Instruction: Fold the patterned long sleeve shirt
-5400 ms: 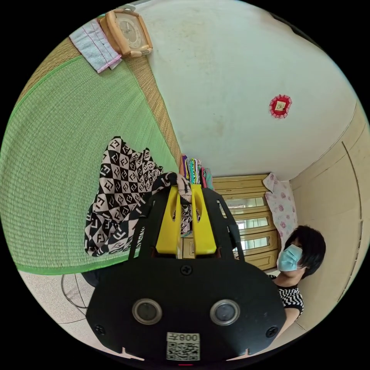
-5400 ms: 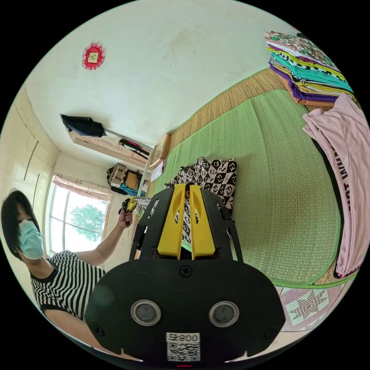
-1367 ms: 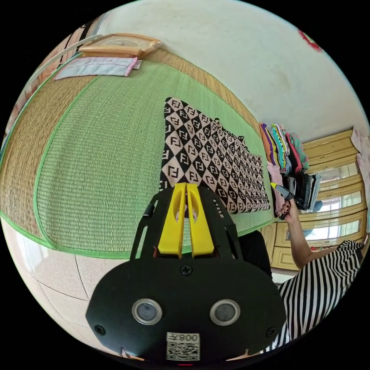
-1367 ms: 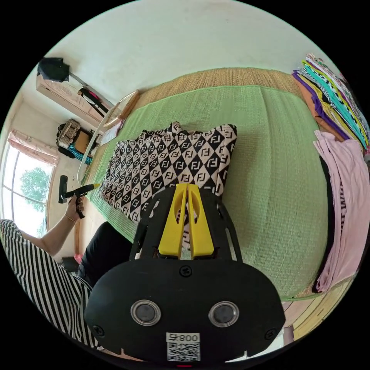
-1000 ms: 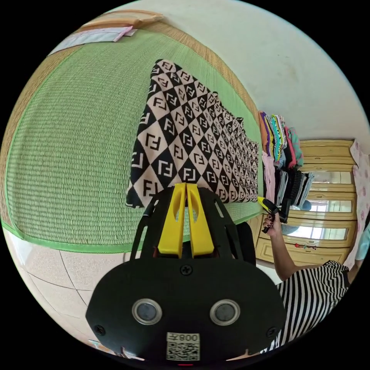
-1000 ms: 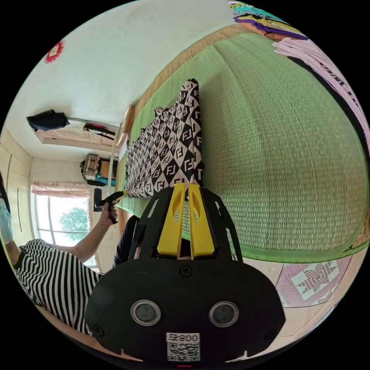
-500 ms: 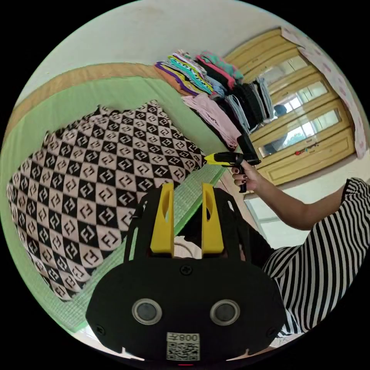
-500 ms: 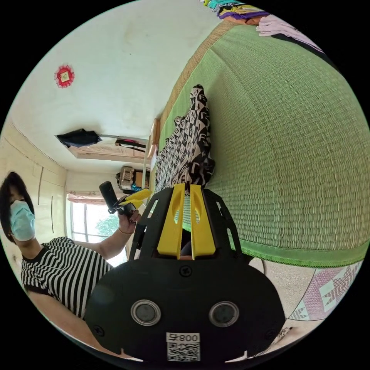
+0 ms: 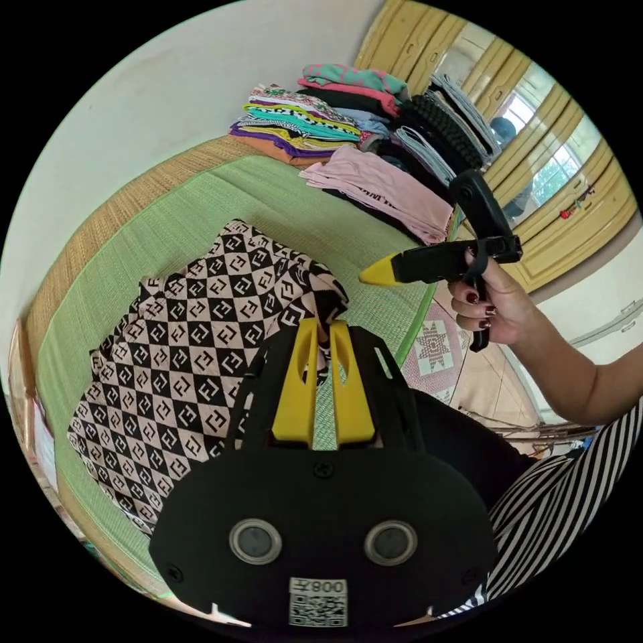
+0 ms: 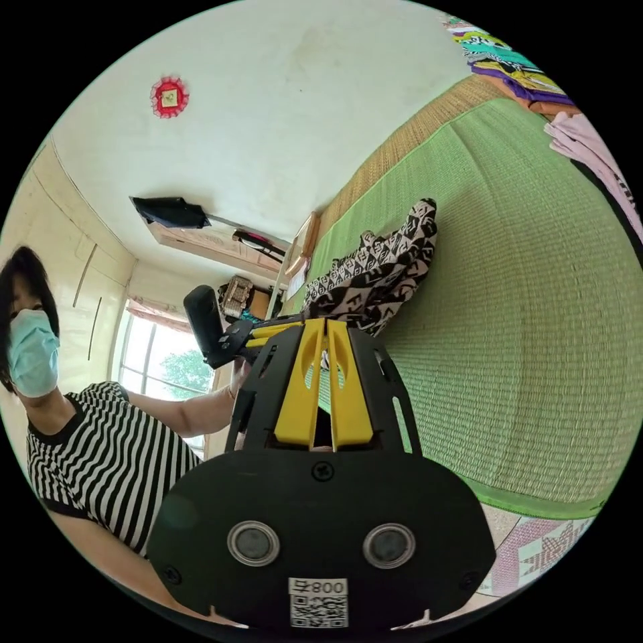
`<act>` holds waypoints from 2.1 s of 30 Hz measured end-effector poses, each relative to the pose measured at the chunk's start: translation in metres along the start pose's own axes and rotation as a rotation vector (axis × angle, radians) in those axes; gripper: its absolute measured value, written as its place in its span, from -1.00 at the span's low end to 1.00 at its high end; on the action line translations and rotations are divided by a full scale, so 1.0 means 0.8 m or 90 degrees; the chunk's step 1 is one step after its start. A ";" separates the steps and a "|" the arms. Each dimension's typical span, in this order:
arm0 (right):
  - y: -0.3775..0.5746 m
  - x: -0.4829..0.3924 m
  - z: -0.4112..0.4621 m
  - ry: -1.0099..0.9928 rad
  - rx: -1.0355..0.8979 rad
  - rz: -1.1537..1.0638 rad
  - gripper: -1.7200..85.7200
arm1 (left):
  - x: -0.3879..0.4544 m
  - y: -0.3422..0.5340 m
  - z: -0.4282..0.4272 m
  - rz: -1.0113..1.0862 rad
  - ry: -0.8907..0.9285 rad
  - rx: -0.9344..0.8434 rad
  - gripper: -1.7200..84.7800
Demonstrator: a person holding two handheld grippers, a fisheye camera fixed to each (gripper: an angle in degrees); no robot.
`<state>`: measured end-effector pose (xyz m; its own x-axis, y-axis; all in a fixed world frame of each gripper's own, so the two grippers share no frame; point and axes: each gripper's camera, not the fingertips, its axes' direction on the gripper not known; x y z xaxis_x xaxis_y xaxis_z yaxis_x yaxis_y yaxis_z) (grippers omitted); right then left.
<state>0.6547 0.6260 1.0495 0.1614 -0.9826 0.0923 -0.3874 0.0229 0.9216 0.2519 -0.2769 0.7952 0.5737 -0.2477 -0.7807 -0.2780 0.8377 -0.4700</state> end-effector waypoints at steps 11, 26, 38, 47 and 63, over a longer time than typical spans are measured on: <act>-0.092 0.148 -0.010 -0.059 0.064 0.158 -0.69 | 0.007 0.008 0.027 -0.036 0.060 0.011 -0.89; -0.161 0.274 0.086 -0.064 -0.009 0.228 -0.76 | 0.023 0.020 0.066 -0.011 0.078 -0.007 -0.89; -0.132 0.333 0.123 -0.078 0.012 0.250 -0.88 | 0.009 0.051 0.056 -0.018 0.104 0.009 -0.89; -0.118 0.286 0.173 -0.068 0.045 0.169 -0.90 | -0.038 0.111 -0.016 -0.052 0.155 0.097 -0.89; -0.082 0.183 0.429 -0.033 0.025 0.025 -0.89 | -0.184 0.301 -0.180 -0.203 0.216 0.280 -0.89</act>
<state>0.3926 0.4173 0.8731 0.0988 -0.9893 0.1074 -0.4279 0.0552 0.9021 -0.0104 -0.1087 0.7371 0.2800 -0.5981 -0.7509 0.2493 0.8007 -0.5447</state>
